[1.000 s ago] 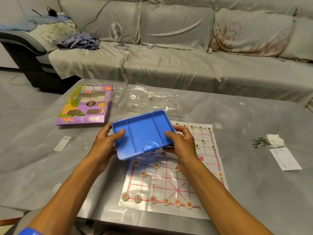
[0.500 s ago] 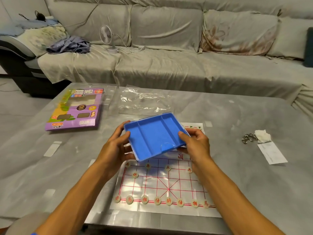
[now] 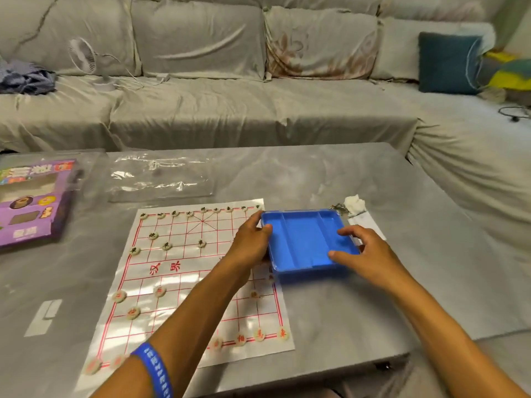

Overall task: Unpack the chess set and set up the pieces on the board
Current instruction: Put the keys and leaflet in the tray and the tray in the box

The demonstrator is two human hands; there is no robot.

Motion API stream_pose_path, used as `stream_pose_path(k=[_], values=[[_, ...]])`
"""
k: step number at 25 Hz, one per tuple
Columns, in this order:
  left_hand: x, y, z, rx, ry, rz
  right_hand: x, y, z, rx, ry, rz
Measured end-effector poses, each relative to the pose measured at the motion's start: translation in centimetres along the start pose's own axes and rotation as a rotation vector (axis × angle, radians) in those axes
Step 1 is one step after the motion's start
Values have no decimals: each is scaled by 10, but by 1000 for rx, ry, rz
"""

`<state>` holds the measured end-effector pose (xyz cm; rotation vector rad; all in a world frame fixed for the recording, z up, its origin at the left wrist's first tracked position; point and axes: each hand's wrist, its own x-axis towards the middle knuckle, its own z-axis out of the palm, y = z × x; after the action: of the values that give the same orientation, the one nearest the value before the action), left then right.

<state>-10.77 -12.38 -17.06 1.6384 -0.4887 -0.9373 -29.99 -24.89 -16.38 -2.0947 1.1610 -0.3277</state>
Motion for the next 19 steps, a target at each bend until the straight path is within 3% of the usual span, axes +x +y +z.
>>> stream_pose_path(k=[6,8,10,12,15,19], values=[[22,-10,43,646,92,210,-1,34,-4,-303,-35,58],[24,-14,45,759,86,233,-2,32,-1,-464,12,-36],[24,-18,42,936,85,374,-4,29,3,-539,11,-223],[27,-19,36,1098,-41,540,-7,25,9,-531,-53,-335],[33,-15,30,1241,-381,471,-8,20,12,-550,-45,-357],[39,-22,34,1396,-397,473,-7,17,20,-620,-18,-364]])
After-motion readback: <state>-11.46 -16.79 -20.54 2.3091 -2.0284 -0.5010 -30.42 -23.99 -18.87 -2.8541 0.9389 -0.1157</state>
